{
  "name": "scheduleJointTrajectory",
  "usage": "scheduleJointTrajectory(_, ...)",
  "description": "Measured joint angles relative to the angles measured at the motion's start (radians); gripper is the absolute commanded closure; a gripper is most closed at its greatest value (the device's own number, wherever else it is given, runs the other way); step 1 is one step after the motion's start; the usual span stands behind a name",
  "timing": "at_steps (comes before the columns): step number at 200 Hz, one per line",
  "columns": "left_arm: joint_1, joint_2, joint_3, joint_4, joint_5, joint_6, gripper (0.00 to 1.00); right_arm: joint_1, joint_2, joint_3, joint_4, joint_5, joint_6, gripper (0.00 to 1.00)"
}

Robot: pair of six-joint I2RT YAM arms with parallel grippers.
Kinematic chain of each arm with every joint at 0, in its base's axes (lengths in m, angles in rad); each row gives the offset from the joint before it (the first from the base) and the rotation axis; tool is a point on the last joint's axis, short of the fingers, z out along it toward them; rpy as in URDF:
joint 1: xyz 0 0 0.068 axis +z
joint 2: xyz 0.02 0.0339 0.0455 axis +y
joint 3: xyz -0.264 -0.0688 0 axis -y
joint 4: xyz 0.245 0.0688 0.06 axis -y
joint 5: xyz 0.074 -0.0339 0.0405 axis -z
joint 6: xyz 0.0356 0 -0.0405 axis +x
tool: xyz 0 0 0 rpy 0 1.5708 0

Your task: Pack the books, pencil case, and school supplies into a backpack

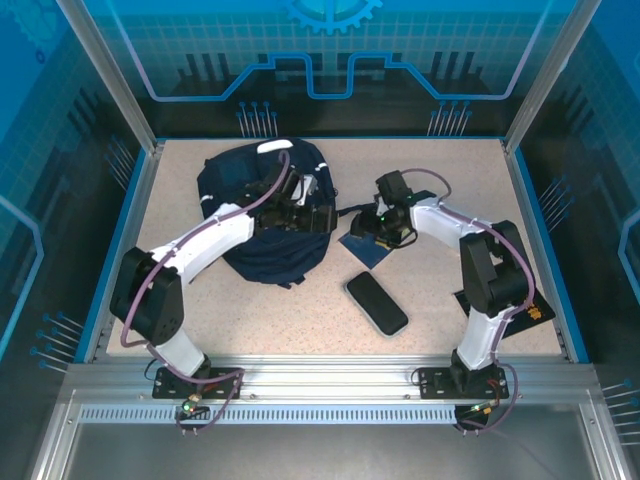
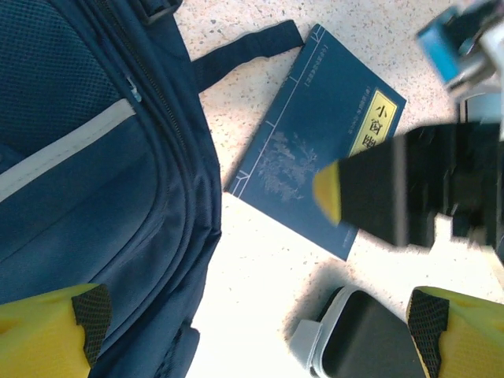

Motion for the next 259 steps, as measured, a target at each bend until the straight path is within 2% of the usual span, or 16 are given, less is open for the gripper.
scheduleJointTrajectory(44, -0.011, 0.071, 0.049, 0.024, 0.012, -0.051, 0.07, 0.041, 0.056, -0.024, 0.01, -0.046, 0.019, 0.31)
scheduleJointTrajectory(94, -0.042, 0.155, 0.106, 0.027, 0.025, -0.077, 0.12, 0.027, -0.01, -0.115, 0.045, -0.036, 0.011, 0.32)
scheduleJointTrajectory(113, -0.057, 0.192, 0.134, 0.026, 0.034, -0.086, 0.2, -0.005, -0.084, -0.199, 0.043, -0.029, 0.012, 0.33)
scheduleJointTrajectory(159, -0.101, 0.3, 0.225, 0.019, 0.063, -0.098, 0.24, -0.081, -0.216, -0.26, -0.022, 0.025, 0.011, 0.32)
scheduleJointTrajectory(183, -0.134, 0.351, 0.256, 0.018, 0.063, -0.112, 0.3, -0.126, -0.265, -0.26, -0.043, 0.079, 0.011, 0.33)
scheduleJointTrajectory(226, -0.164, 0.461, 0.315, 0.013, 0.057, -0.147, 0.38, -0.207, -0.262, -0.274, -0.054, 0.125, 0.011, 0.35)
scheduleJointTrajectory(259, -0.167, 0.54, 0.368, -0.013, 0.043, -0.173, 0.45, -0.21, -0.185, -0.272, -0.043, 0.11, 0.008, 0.44)
